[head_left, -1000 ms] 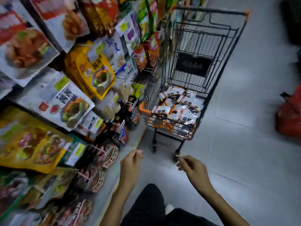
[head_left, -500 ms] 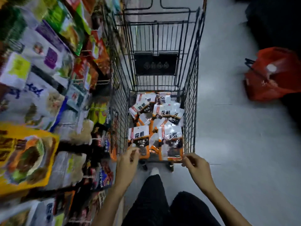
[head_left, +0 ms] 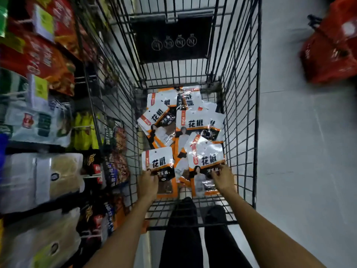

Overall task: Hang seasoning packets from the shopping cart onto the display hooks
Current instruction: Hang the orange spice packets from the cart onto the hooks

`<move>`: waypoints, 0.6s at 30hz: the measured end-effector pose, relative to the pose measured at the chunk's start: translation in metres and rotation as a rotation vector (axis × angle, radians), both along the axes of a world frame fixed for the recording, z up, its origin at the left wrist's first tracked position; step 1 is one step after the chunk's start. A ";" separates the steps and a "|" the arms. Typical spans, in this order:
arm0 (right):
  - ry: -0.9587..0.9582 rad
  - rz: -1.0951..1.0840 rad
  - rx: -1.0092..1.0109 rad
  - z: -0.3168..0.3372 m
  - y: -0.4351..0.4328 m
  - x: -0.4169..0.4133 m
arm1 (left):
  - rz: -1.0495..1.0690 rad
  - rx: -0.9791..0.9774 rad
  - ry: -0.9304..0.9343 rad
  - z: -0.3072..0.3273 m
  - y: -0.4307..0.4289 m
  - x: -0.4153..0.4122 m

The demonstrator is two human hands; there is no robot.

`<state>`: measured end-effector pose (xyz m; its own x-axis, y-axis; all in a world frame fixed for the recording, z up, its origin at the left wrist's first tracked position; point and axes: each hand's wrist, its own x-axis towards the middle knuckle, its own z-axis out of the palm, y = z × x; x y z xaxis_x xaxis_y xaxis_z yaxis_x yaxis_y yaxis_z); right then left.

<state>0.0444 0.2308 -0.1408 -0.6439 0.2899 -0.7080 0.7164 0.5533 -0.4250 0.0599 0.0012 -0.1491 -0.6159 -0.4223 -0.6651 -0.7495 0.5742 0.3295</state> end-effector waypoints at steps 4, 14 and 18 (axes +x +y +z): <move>-0.160 -0.045 0.059 -0.036 0.000 -0.003 | 0.046 -0.012 -0.097 -0.042 0.000 0.000; -0.227 0.084 0.366 -0.061 -0.019 0.004 | 0.012 -0.111 -0.091 -0.071 0.029 0.007; -0.224 0.106 0.424 -0.061 -0.021 0.007 | 0.155 -0.037 -0.101 -0.076 0.019 0.003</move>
<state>0.0510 0.2102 -0.2022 -0.5305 0.5240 -0.6663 0.6950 0.7189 0.0120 0.0625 0.0206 -0.2252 -0.4726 -0.5322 -0.7024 -0.8582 0.4593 0.2294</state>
